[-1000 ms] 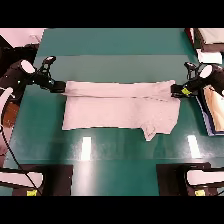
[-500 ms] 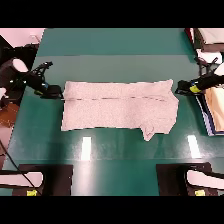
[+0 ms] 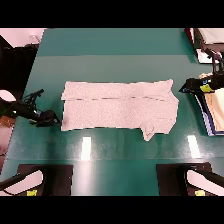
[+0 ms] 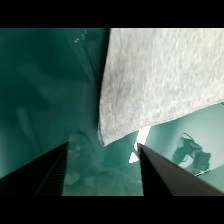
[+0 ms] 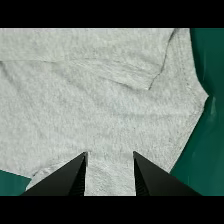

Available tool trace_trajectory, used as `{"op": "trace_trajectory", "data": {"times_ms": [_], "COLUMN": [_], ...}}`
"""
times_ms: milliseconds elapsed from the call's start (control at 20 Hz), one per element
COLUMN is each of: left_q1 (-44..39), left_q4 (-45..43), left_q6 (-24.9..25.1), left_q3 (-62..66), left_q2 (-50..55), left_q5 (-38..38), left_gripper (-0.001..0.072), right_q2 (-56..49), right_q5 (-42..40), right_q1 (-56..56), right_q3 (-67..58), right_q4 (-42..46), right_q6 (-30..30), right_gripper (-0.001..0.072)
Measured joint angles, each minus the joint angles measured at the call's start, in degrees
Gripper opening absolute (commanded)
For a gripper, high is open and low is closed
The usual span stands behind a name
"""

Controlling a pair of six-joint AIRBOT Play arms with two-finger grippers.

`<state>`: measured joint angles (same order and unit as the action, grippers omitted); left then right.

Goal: Fold the shirts.

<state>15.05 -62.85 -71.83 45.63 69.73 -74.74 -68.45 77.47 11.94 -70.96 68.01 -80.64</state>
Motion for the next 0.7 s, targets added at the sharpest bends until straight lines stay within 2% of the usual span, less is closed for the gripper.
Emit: {"op": "trace_trajectory", "data": {"times_ms": [50,350,700], "left_q1": [0.2,-1.7,-7.6], "left_q4": [0.5,2.2,1.2], "left_q6": [0.2,0.4,-3.1], "left_q3": [-1.2,-4.0,-4.3], "left_q2": [-0.3,-1.0,-1.1], "left_q5": [1.0,4.9,7.7], "left_gripper": [0.0467,0.0466,0.0467], "right_q2": [0.2,0.5,0.5], "right_q5": [0.2,2.1,4.3], "right_q1": [0.0,0.0,0.0], "right_q3": [0.0,0.0,0.0], "right_q4": [-0.5,-2.2,-2.5], "right_q6": [0.2,0.7,0.8], "right_gripper": [0.0342,0.0342,0.0342]}}
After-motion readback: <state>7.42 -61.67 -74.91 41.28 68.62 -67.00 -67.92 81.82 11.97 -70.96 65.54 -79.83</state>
